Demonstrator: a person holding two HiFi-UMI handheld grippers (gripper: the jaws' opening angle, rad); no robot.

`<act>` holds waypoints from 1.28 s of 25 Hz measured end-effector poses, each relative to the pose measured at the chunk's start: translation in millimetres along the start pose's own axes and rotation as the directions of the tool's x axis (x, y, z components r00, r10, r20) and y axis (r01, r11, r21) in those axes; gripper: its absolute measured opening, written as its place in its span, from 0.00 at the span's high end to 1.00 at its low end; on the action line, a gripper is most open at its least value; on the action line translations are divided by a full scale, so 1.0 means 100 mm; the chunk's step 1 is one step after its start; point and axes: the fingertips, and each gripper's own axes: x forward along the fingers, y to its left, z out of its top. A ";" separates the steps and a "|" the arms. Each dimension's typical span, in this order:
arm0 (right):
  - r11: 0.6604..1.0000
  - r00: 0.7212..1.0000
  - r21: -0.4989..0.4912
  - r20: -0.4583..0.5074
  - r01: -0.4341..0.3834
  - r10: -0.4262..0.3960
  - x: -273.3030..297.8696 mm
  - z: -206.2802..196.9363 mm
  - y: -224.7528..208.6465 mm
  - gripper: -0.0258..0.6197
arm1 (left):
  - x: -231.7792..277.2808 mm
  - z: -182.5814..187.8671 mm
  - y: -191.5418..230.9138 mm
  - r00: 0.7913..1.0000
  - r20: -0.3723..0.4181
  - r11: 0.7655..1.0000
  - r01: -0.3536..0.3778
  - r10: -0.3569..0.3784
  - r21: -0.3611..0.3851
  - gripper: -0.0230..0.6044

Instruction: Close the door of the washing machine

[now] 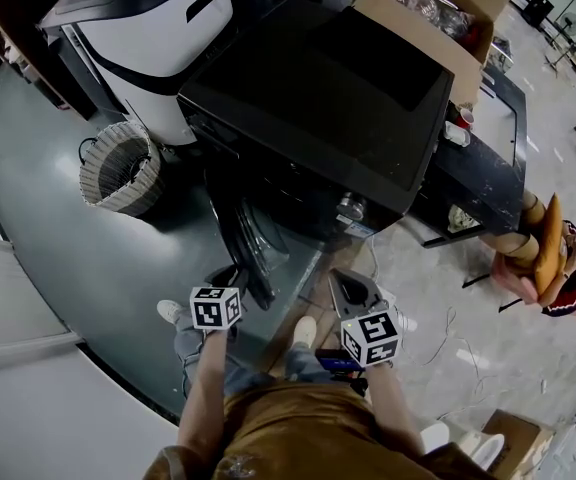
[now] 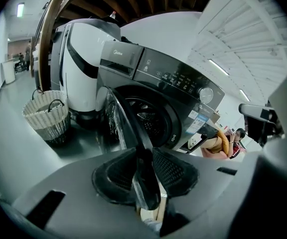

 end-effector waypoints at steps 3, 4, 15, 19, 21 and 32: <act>1.000 1.000 0.006 -0.002 0.008 -0.008 -0.01 -0.01 -0.05 0.94 | 0.06 0.03 -0.08 1.000 -0.006 1.000 0.019 -0.019 0.007 0.78; 1.000 1.000 0.008 -0.002 0.010 -0.010 -0.01 -0.01 -0.06 0.94 | 0.08 0.03 -0.10 1.000 -0.008 1.000 0.025 -0.025 0.010 0.78; 1.000 1.000 0.020 0.001 0.023 -0.023 -0.05 -0.03 -0.16 0.94 | 0.29 0.16 -0.34 0.997 -0.016 0.997 0.076 -0.076 0.003 0.77; 0.999 0.999 0.030 0.004 0.038 -0.038 -0.08 -0.03 -0.23 0.94 | 0.36 0.21 -0.42 0.995 -0.018 0.995 0.096 -0.097 -0.007 0.77; 0.998 0.999 0.035 0.004 0.042 -0.042 -0.09 -0.04 -0.25 0.94 | 0.40 0.23 -0.46 0.994 -0.019 0.994 0.106 -0.106 -0.007 0.77; 0.996 0.998 0.053 0.004 0.068 -0.068 -0.13 -0.07 -0.37 0.94 | 0.61 0.37 -0.62 0.990 -0.024 0.990 0.140 -0.141 -0.027 0.76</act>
